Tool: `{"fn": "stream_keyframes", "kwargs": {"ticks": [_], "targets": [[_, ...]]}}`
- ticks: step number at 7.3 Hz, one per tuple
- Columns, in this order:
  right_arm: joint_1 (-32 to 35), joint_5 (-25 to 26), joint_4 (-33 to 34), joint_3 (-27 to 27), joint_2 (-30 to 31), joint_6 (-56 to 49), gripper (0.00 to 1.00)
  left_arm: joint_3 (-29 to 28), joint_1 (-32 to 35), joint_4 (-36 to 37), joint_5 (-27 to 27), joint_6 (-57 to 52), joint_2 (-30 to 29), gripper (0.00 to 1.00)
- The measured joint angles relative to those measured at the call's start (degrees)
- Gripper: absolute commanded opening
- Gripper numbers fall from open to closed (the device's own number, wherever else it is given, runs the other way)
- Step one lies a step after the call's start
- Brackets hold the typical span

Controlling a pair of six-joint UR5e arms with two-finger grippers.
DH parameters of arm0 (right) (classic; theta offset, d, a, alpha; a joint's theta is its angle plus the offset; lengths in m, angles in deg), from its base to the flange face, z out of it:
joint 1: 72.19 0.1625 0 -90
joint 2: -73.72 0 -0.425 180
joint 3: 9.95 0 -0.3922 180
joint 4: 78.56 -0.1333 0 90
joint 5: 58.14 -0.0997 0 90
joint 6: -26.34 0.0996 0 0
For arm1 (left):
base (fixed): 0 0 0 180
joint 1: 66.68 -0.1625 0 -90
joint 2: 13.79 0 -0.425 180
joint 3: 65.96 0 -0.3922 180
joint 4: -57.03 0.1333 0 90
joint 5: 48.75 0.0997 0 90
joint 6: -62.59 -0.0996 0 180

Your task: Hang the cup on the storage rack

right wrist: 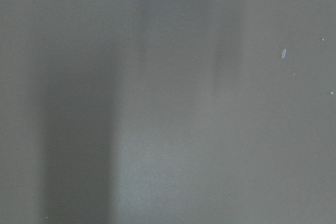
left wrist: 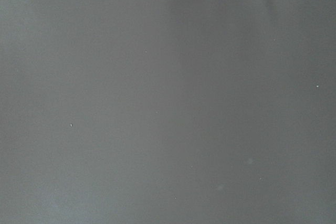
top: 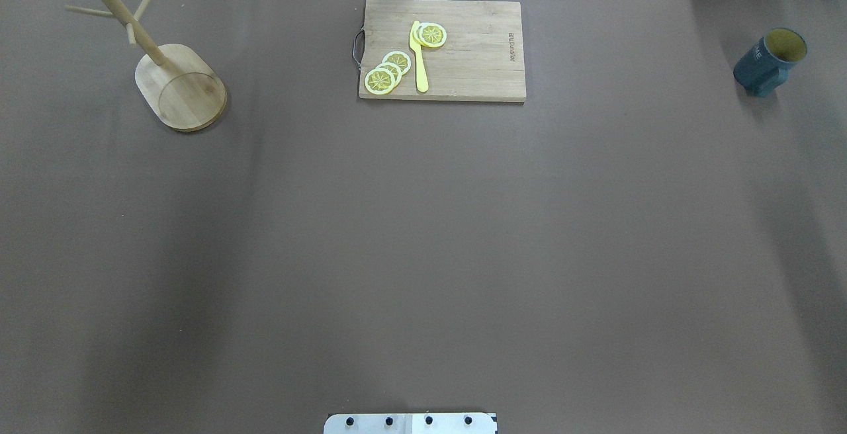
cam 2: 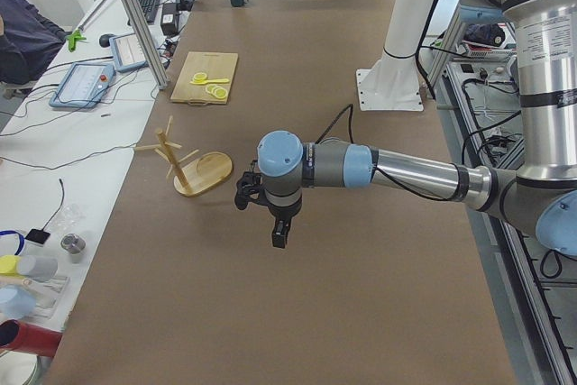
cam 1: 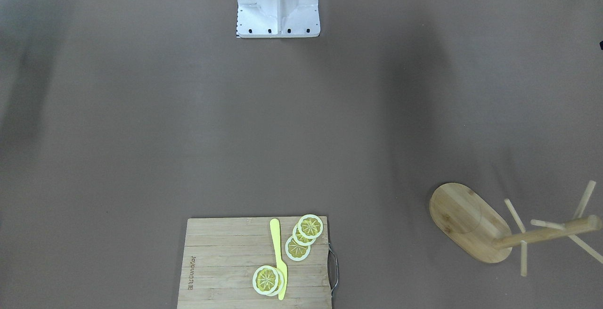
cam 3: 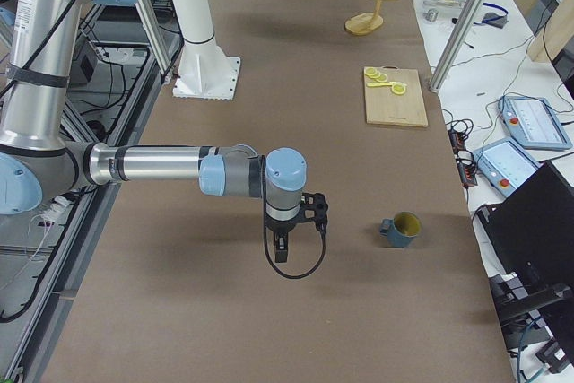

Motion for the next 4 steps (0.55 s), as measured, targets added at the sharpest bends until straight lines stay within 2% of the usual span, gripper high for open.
{"fn": "stream_keyframes", "kwargs": {"ticks": [4], "targets": [[-0.1,0.1,0.0,0.4,0.0,-0.1,1.0,0.5,-0.3,-0.2,-0.1,0.0,0.0,0.99]]}}
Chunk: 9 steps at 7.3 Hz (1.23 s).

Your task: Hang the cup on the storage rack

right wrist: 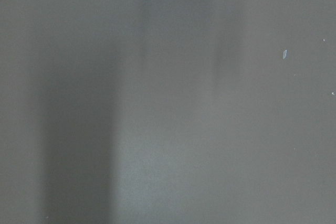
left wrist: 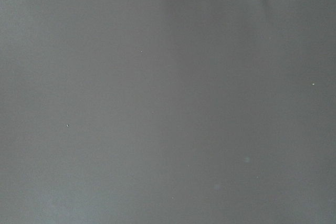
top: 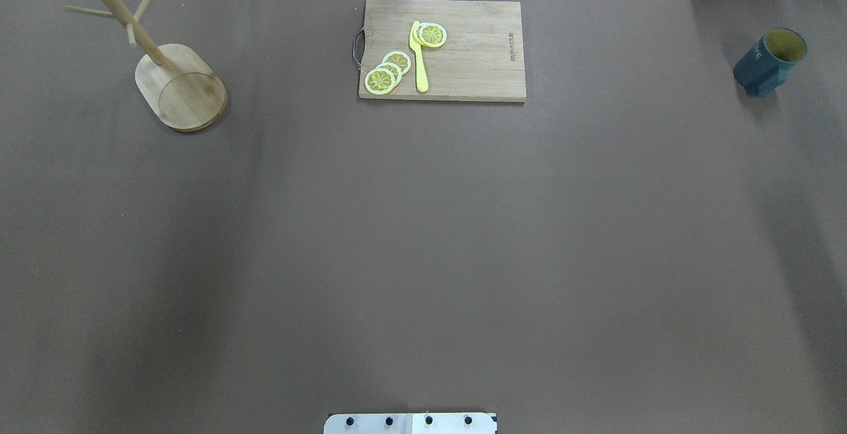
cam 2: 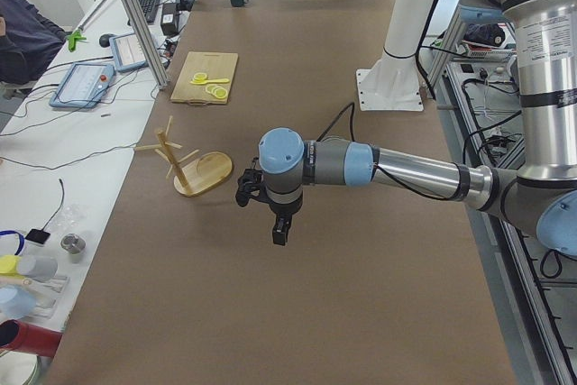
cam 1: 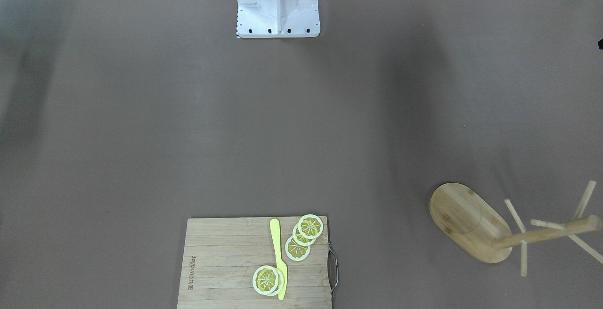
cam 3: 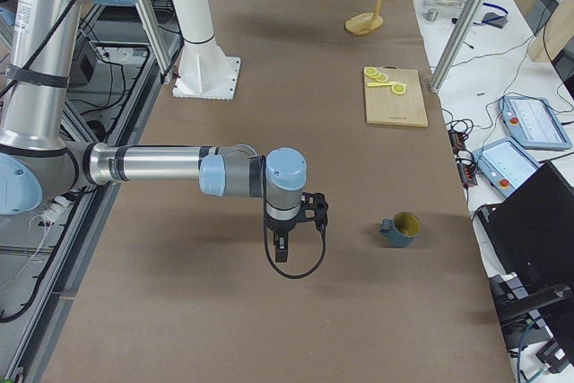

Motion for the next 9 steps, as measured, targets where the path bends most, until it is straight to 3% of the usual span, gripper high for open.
{"fn": "stream_keyframes", "kwargs": {"ticks": [5,9], "targets": [[0.0,0.3,0.0,3.0,-5.3,0.3,1.0,-0.6,0.6,-0.8,-0.2,0.3,-6.2,0.99],[0.1,1.0,0.0,1.4,-12.2,-1.1,1.0,-6.1,2.6,-14.9,-0.2,0.3,-9.6,0.99]]}}
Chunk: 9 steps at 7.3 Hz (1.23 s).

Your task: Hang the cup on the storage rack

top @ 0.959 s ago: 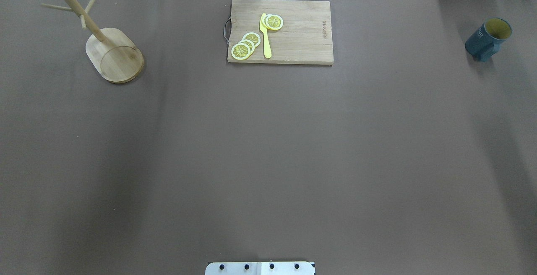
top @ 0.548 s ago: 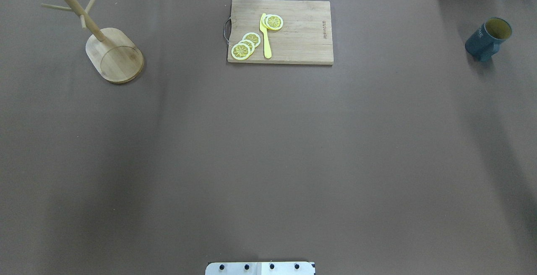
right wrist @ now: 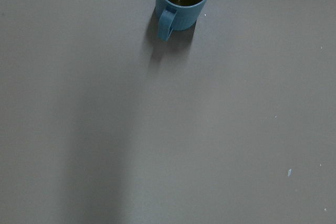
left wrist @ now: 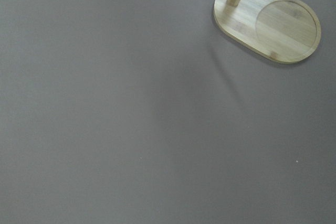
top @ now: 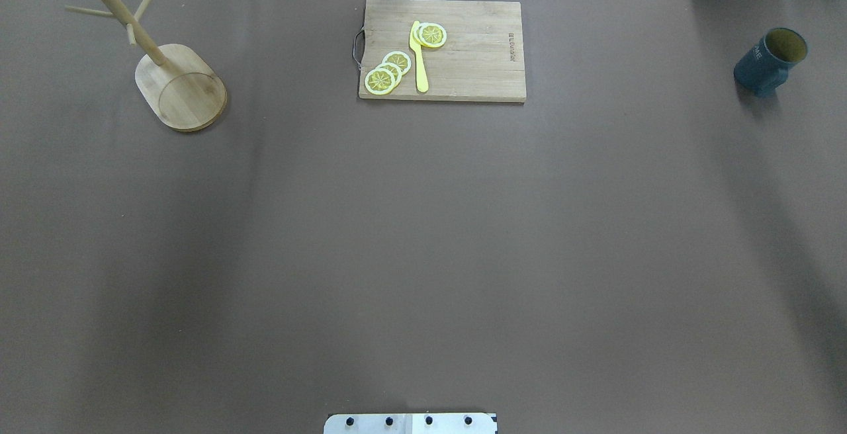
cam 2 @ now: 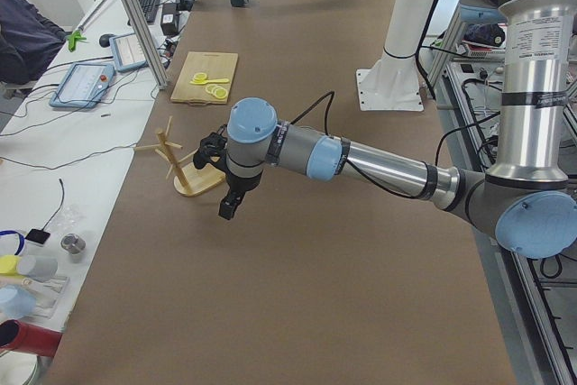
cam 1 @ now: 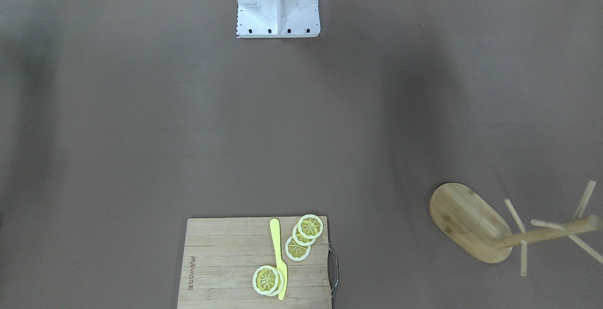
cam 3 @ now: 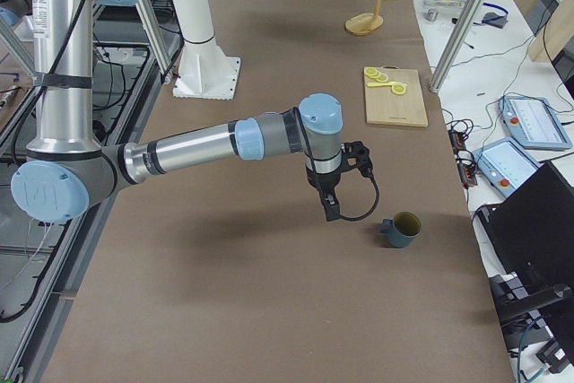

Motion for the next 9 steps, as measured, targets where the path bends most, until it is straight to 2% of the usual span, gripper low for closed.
{"fn": "stream_keyframes", "kwargs": {"ticks": [2,5,8,9], "targets": [[-0.1,2.7,0.0,-6.2,-6.8,-4.6,1.0,-1.3,0.1,-4.2,0.1,-0.2,0.5,0.99],[-1.1,3.5,-0.9,-24.6,-21.0,-10.2,1.0,-1.6,0.1,-9.2,0.1,0.1,3.7,0.99],[-2.8,-1.1,-15.5,-45.6,-29.4,-11.7,1.0,-1.6,0.2,-10.7,0.1,0.3,4.8,0.99],[-3.5,-2.4,-18.3,-49.4,-30.6,-11.8,1.0,-1.7,0.2,-10.8,0.1,0.3,4.8,0.99]]}}
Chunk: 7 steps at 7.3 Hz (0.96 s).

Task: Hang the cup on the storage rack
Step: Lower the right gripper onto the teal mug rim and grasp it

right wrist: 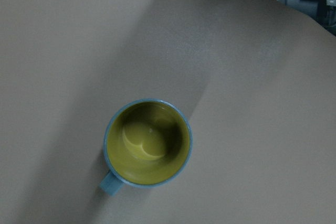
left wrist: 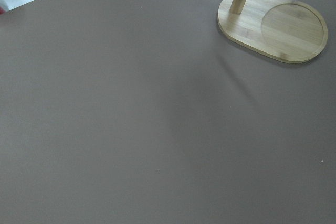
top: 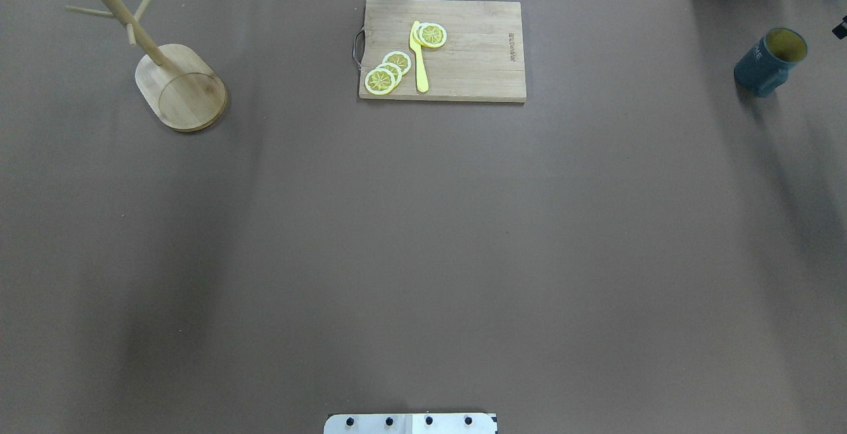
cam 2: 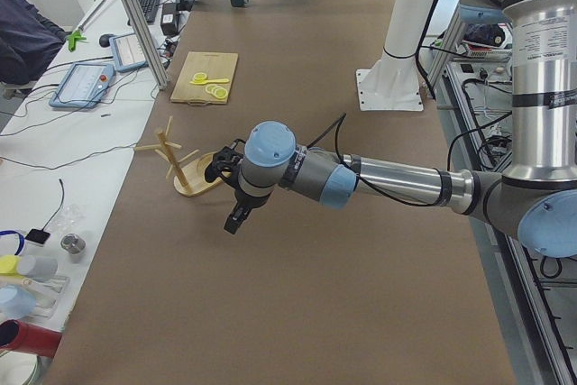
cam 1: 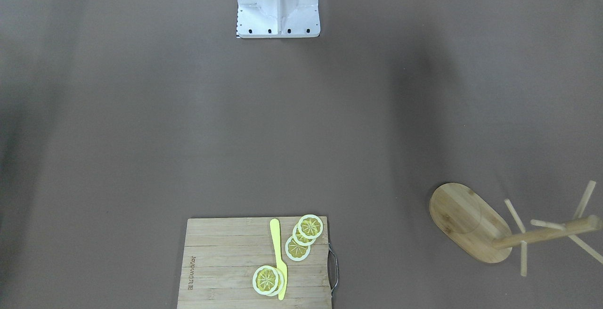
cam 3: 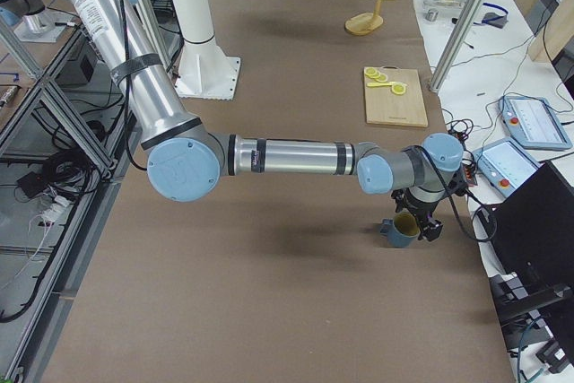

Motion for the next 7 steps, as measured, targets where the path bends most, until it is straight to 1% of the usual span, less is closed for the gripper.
{"fn": "stream_keyframes", "kwargs": {"ticks": [2,4,6,7], "targets": [[-1.1,-0.7,-2.0,-4.7,-1.9,0.1,0.98,-0.1,0.0,-0.1,0.0,-0.2,0.1,0.99],[-1.6,-0.7,-2.6,-9.5,-5.1,1.3,0.9,-0.1,0.0,-0.1,0.0,-0.3,0.2,0.99],[-2.3,-0.4,-3.0,-12.1,-7.2,6.4,0.81,0.0,0.0,-1.0,0.0,-0.2,0.8,0.99],[-2.9,-0.2,-4.3,-13.0,-7.5,9.3,0.8,0.0,0.0,-1.5,0.0,-0.1,1.1,0.99]]}}
